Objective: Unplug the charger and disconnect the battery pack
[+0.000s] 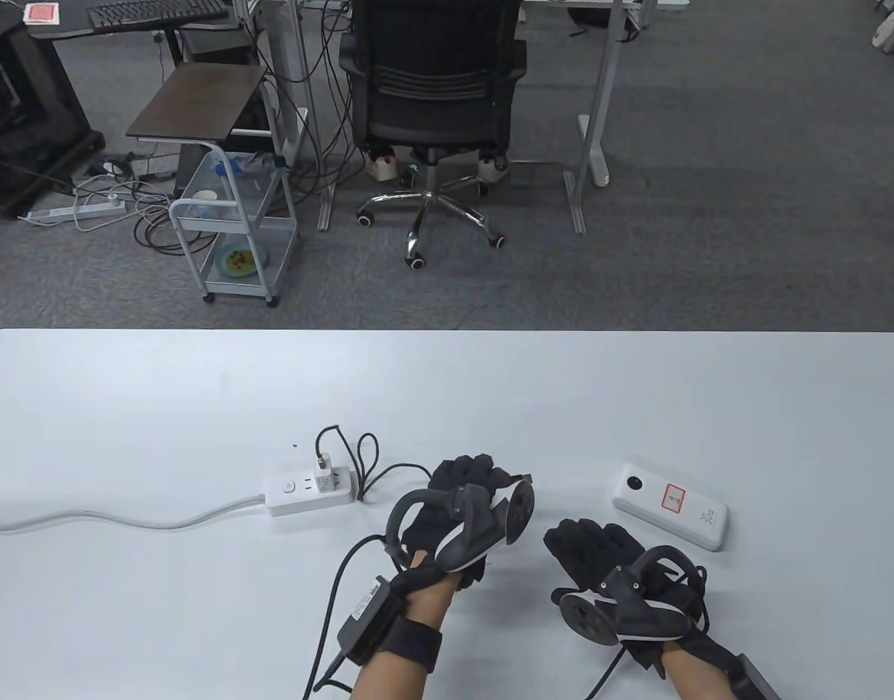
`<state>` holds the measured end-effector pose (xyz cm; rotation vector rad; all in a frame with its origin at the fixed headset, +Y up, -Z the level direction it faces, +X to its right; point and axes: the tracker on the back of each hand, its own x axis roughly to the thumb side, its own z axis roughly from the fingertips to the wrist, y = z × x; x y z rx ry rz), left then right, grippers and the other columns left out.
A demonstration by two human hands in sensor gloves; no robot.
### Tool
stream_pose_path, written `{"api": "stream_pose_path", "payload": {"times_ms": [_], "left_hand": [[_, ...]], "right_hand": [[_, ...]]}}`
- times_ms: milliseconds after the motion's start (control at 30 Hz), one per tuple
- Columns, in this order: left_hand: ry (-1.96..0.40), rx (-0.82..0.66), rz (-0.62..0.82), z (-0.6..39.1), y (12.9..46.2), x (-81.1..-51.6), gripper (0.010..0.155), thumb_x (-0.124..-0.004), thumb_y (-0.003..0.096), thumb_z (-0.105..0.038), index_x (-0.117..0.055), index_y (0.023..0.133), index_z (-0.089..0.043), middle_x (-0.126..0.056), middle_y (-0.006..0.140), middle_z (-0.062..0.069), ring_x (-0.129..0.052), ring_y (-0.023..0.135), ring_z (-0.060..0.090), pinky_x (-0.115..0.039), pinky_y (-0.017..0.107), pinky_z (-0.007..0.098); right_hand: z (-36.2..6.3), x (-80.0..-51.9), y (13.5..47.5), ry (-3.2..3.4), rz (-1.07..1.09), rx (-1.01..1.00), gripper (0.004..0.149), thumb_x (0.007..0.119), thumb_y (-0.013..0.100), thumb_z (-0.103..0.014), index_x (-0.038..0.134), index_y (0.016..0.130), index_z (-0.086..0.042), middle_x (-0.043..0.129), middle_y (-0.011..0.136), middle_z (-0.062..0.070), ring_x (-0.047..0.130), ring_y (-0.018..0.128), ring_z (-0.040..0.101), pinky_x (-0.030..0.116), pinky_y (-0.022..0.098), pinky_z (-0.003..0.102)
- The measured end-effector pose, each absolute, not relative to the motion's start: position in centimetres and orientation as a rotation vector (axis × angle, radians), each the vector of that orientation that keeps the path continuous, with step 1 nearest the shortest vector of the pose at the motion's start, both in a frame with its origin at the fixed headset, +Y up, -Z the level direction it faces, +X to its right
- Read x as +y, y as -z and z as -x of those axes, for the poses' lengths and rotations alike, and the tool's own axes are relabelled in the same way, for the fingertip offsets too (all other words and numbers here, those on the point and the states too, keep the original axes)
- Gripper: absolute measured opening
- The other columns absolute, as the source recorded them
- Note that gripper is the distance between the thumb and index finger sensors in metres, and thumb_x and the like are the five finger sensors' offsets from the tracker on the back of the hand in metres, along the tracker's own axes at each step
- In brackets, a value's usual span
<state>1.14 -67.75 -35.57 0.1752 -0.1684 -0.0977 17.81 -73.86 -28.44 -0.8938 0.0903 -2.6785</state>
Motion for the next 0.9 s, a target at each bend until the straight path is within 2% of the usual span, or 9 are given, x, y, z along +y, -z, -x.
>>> {"api": "stream_pose_path", "payload": {"times_ms": [367,600,900], "left_hand": [[0.093,-0.203,-0.071,-6.5,41.0,-71.0,0.042,-0.07,0.0493,-0.058,-0.086,0.087,-0.047,-0.087,0.102,-0.025,-0.095,0.099,0.005,-0.078,0.081,0.027],[0.016,-0.298,-0.051,-10.3,42.5,-71.8,0.042,-0.071,0.0481,-0.06,-0.086,0.086,-0.05,-0.087,0.102,-0.027,-0.095,0.099,0.002,-0.078,0.081,0.025],[0.027,-0.331,0.083,-11.7,43.6,-73.2,0.042,-0.071,0.0478,-0.061,-0.086,0.086,-0.051,-0.087,0.102,-0.029,-0.094,0.1,0.001,-0.077,0.082,0.024]], "right_hand": [[-18.6,-74.2,28.7,2.683,0.914,0.07,0.073,0.044,0.05,-0.056,0.046,0.113,-0.018,0.06,0.118,0.014,0.073,0.101,0.037,0.062,0.071,0.055],[-19.0,-74.1,28.9,2.693,0.932,0.051,0.073,0.046,0.05,-0.057,0.046,0.112,-0.018,0.06,0.118,0.013,0.073,0.101,0.036,0.062,0.071,0.055],[-19.3,-74.3,28.9,2.681,0.939,0.024,0.074,0.046,0.05,-0.058,0.045,0.113,-0.019,0.061,0.118,0.012,0.073,0.101,0.036,0.062,0.071,0.055]]}}
